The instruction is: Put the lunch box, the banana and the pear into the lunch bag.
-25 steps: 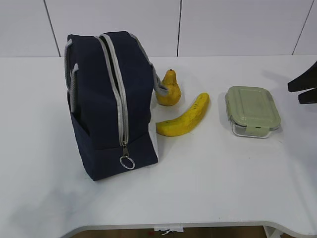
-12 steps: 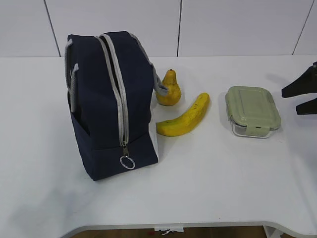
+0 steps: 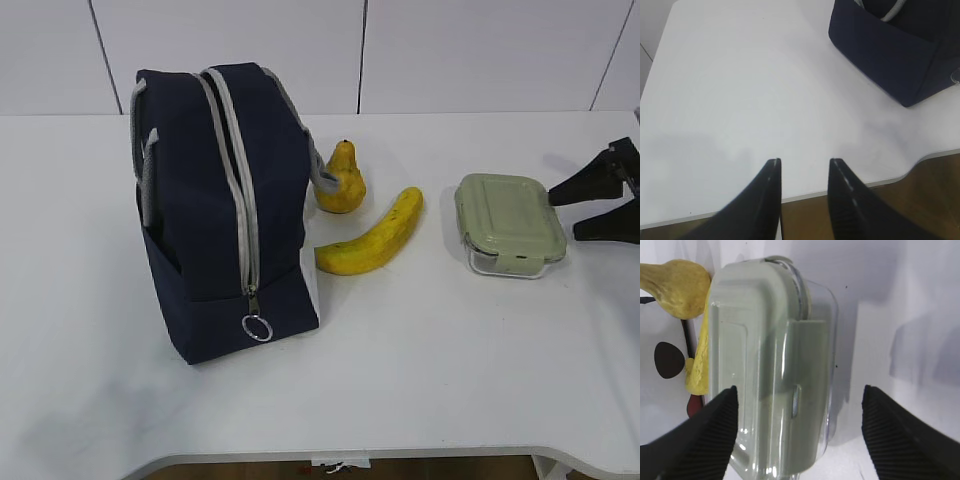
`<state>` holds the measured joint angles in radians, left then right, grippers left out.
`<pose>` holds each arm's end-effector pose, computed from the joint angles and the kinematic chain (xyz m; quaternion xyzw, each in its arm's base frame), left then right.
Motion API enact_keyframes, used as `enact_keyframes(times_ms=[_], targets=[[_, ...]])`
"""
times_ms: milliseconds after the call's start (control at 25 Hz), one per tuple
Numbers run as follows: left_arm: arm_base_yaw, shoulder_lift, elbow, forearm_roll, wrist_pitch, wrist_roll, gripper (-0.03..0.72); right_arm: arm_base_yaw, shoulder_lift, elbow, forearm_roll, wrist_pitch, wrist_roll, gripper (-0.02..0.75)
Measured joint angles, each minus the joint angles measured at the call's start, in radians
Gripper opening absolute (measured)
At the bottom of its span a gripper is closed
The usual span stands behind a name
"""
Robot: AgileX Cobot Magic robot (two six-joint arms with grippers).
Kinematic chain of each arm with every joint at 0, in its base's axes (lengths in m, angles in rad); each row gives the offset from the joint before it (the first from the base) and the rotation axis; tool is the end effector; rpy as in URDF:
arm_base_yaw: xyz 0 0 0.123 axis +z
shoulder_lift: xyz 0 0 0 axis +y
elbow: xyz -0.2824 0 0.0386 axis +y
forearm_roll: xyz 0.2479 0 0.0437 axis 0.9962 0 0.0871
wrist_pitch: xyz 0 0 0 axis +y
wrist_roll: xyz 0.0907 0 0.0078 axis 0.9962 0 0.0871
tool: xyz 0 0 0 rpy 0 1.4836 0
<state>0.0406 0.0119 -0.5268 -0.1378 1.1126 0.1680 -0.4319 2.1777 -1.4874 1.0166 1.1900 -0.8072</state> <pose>-0.0083 -0.0116 0.2811 0.0597 0.8586 -0.0158 0.5089 0.4063 -0.1081 0.1530 0.0639 0.8958 0.4055 0.1702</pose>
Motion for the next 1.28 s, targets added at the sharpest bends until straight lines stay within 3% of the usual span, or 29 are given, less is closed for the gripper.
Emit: enact_keyframes(times_ms=[880,1280], targets=[[0.0,0.0,0.0,0.0,0.0,0.0,0.244,0.046,0.046,0.0,0.055,-0.002,-0.061,0.578],[0.0,0.0,0.0,0.0,0.0,0.0,0.244,0.046,0.057,0.0,0.062,-0.002,-0.063,0.537]])
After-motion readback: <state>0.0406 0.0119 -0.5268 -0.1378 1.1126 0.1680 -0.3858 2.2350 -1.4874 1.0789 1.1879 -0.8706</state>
